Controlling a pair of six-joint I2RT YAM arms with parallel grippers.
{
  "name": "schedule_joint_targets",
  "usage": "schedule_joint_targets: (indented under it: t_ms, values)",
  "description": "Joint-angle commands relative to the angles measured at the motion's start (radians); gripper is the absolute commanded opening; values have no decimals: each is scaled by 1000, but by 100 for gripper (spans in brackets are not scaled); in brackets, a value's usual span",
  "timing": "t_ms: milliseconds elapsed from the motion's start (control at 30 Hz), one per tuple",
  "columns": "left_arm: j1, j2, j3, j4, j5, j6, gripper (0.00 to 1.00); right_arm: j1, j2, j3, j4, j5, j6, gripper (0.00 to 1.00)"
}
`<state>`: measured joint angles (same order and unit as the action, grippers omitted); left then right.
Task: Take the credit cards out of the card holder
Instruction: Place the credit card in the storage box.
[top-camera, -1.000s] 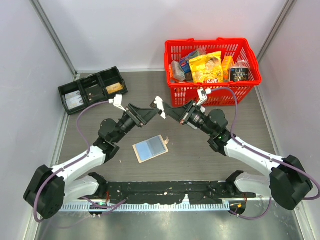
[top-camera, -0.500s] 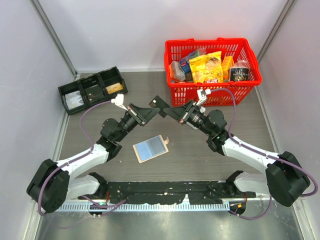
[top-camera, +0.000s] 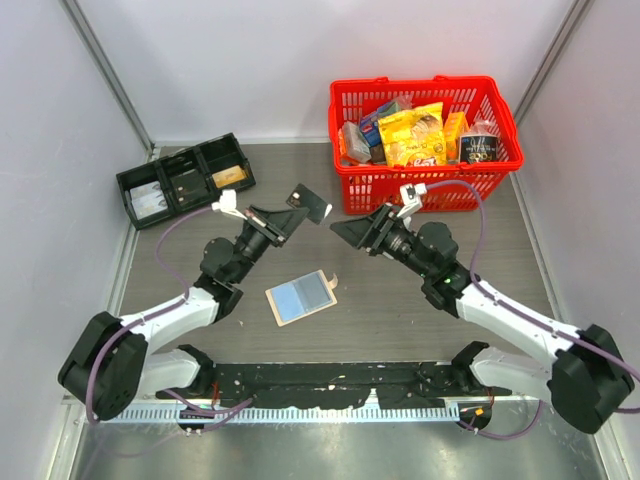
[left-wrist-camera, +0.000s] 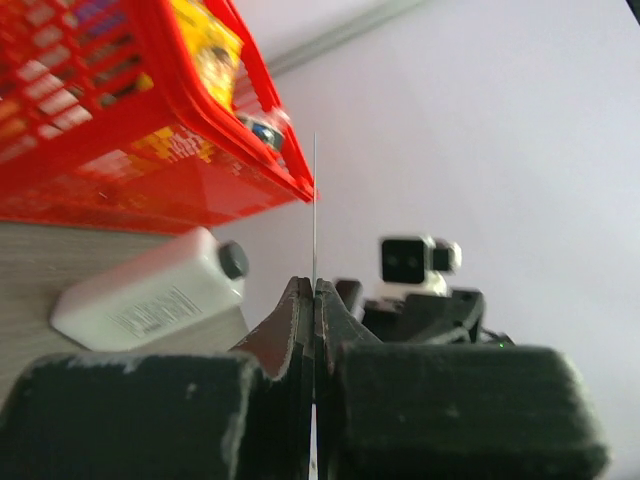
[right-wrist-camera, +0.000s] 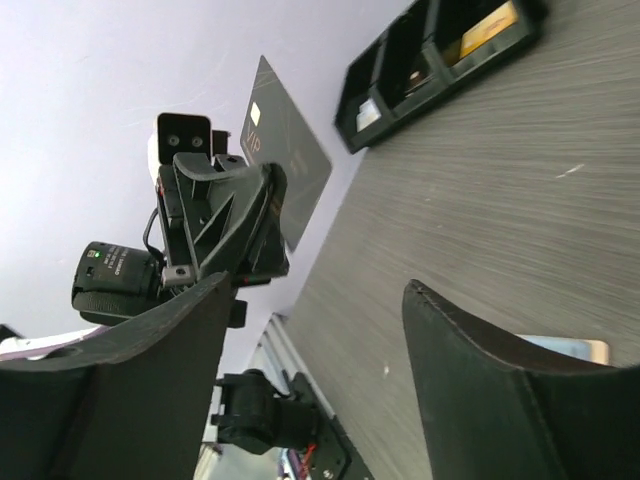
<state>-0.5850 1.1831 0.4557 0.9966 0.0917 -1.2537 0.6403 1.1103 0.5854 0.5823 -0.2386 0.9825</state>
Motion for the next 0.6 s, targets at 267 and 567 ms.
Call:
schedule_joint_targets:
  t_ms: [267, 567]
  values:
    - [295, -8, -48, -102, -222, -26, 0, -16, -167, 221, -641, 290, -390, 80]
    - [548, 47, -28, -233, -392, -50, 0, -16, -257, 188, -731, 430, -492, 81]
